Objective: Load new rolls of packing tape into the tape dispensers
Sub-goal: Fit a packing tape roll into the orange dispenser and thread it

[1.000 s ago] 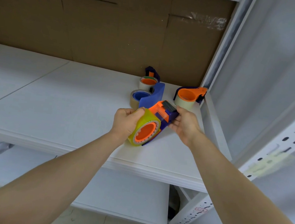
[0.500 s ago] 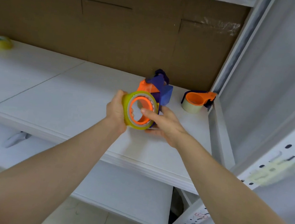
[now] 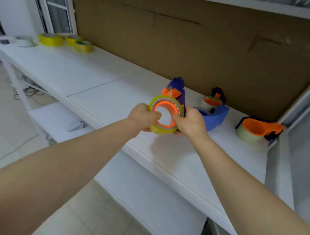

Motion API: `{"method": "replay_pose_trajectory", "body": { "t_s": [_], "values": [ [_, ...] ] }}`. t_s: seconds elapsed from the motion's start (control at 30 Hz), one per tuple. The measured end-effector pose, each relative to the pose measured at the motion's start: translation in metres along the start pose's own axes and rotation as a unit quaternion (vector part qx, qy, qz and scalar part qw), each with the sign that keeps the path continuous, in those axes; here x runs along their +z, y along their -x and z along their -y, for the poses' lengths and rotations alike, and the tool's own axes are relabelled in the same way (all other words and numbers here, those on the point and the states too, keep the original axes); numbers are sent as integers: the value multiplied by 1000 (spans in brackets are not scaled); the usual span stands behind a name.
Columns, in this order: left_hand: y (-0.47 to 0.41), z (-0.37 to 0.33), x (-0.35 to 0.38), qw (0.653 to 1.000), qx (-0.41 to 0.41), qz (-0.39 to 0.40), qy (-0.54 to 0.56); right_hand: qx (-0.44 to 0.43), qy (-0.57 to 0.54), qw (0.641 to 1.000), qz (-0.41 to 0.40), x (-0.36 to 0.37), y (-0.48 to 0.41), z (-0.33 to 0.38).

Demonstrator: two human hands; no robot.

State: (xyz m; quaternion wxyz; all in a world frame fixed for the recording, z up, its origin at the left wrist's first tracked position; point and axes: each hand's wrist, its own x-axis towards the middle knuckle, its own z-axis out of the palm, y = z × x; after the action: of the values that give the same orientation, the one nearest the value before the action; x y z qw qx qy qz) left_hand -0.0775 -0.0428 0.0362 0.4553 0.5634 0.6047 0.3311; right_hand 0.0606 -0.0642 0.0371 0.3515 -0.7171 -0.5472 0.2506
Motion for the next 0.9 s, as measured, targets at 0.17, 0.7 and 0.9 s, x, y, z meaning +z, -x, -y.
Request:
{"method": "replay_pose_trajectory", "body": {
  "t_s": [0.17, 0.7, 0.9],
  "values": [
    [-10, 8, -47, 992, -45, -36, 113, 8, -56, 998, 37, 41, -4, 41],
    [-110, 95, -342, 988, -93, -70, 106, -21, 21, 998, 53, 264, -90, 225],
    [-157, 121, -418, 987, -95, -98, 86, -2, -51, 994, 93, 331, -130, 281]
  ]
}}
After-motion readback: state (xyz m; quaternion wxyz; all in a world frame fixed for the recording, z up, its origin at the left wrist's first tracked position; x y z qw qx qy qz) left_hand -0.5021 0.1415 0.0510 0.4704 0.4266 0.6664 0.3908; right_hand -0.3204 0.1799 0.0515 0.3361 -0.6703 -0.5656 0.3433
